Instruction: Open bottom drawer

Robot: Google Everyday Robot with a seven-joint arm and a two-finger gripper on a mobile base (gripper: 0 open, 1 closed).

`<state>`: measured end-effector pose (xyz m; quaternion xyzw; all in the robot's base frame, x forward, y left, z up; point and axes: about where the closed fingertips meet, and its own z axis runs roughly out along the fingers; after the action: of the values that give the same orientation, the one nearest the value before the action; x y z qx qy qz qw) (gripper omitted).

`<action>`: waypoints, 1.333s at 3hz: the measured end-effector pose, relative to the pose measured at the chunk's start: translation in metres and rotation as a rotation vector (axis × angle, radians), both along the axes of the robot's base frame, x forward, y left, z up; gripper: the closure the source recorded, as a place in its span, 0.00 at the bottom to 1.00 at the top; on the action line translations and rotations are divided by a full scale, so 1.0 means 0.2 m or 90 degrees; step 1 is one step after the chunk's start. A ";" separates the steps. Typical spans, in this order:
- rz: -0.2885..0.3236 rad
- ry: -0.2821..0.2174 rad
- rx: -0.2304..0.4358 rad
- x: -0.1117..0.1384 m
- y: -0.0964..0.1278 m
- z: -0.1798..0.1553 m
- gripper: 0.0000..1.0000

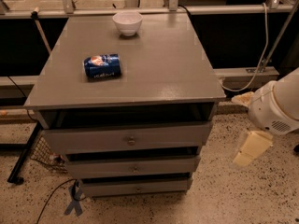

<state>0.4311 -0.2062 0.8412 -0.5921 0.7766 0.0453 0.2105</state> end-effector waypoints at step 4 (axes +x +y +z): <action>-0.025 0.093 0.139 -0.14 0.23 -0.81 0.00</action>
Offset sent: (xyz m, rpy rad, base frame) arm -0.0299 0.0112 -0.1213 0.1358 0.1959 -0.0835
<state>0.4038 -0.1605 0.6801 -0.5458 0.7915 0.1682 0.2176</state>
